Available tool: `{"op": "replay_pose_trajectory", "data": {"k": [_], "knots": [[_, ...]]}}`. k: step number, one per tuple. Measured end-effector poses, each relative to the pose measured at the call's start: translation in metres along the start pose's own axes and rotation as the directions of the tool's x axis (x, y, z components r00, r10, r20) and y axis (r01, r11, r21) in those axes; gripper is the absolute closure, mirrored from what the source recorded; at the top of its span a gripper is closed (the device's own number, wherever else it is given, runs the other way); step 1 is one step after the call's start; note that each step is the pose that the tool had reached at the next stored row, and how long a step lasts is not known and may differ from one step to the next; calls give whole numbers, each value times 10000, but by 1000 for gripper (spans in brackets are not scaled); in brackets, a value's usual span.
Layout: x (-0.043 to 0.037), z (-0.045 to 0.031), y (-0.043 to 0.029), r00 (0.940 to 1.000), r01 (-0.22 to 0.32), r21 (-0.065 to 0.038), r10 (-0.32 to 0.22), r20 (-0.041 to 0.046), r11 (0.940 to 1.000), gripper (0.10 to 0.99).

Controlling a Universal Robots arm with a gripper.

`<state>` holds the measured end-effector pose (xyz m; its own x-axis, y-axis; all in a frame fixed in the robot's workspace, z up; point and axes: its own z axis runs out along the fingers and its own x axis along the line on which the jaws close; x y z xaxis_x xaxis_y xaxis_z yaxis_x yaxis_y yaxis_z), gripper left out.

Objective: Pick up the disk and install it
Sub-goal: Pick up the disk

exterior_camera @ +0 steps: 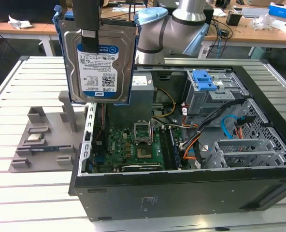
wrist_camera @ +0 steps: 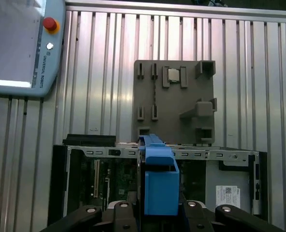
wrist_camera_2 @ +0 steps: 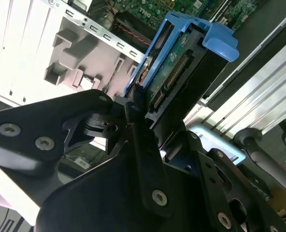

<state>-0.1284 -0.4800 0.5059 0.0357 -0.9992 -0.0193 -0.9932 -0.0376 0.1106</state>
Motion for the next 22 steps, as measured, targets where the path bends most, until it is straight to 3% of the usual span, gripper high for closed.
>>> {"op": "replay_pose_trajectory", "data": {"k": [13, 22], "knots": [[210, -18, -160, 10000, 0, -11, 0, 0, 10000, 718], [381, -34, -314, 10000, -1, -18, 1, 1, 10000, 718]]}}
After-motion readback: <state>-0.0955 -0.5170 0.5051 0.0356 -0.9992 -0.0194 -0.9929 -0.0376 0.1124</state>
